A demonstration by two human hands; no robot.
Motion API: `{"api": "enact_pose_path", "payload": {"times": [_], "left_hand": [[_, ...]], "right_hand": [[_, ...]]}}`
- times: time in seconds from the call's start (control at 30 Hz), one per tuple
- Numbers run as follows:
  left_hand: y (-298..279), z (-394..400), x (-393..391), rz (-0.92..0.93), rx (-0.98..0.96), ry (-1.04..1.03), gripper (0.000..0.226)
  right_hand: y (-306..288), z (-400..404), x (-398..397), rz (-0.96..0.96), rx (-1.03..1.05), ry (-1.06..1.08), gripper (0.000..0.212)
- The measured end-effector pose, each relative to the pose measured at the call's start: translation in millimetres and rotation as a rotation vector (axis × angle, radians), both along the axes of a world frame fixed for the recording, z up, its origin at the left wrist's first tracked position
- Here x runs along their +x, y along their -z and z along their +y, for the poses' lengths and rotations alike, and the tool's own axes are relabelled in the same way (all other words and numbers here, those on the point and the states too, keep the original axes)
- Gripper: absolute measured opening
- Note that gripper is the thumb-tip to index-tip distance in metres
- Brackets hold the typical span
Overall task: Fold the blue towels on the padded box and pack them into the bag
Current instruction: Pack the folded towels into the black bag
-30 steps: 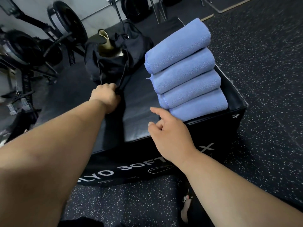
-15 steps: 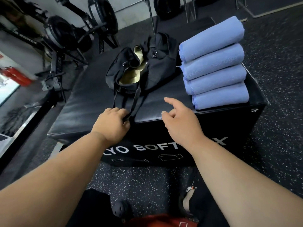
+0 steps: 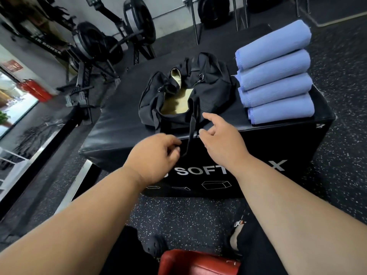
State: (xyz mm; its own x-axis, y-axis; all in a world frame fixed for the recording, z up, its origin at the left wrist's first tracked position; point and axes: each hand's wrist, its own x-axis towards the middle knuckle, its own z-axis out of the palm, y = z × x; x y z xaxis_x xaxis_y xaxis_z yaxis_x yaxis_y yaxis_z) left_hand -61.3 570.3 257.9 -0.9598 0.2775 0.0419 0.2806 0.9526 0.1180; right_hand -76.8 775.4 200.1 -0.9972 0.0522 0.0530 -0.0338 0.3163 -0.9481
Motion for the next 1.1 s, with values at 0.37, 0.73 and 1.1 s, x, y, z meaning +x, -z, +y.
{"api": "enact_pose_path", "payload": {"times": [0.37, 0.73, 1.1], "left_hand": [[-39, 12, -88, 0.087, -0.021, -0.217, 0.045], [-16, -8, -123, 0.034, 0.023, -0.451, 0.064], [-17, -96, -93, 0.195, 0.277, -0.419, 0.065]], "right_hand": [[-13, -20, -7, 0.009, 0.056, -0.019, 0.056], [-4, -16, -38, -0.05, 0.117, 0.118, 0.055], [-6, -21, -48, -0.009, 0.024, 0.217, 0.068]]}}
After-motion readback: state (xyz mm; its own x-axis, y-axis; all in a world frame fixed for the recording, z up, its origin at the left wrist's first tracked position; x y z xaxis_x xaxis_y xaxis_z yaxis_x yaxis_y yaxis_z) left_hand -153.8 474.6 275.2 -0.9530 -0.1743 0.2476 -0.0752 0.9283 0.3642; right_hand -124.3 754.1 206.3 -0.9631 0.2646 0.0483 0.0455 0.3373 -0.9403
